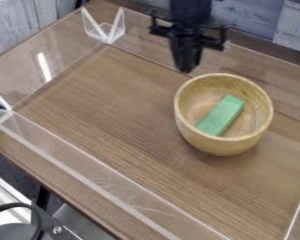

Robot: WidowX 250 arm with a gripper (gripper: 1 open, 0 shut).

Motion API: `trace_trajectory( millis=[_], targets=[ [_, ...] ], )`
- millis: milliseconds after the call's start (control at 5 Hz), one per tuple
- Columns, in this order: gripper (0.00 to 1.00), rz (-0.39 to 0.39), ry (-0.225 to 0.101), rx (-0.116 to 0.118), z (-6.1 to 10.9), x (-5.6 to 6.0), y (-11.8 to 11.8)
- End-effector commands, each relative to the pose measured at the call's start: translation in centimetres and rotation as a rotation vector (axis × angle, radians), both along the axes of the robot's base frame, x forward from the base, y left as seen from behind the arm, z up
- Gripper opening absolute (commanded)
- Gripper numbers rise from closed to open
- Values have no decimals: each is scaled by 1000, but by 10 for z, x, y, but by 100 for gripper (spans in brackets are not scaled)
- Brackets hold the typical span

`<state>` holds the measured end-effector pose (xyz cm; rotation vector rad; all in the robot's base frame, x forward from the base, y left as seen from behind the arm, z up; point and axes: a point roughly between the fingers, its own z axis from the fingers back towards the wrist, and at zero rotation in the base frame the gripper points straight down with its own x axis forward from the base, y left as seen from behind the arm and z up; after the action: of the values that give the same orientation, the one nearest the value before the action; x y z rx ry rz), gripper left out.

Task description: Put the green block in the brown bowl

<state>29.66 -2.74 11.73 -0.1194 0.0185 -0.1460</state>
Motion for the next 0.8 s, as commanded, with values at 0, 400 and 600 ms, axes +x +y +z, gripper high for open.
trace_trajectory(
  millis=[0,400,600],
  targets=[
    [0,-51,-67,-13,16,23,-29],
    [100,-22,-63,-12,17,18,-14],
    [100,-16,-68,-15,23,15,-11]
  ],
)
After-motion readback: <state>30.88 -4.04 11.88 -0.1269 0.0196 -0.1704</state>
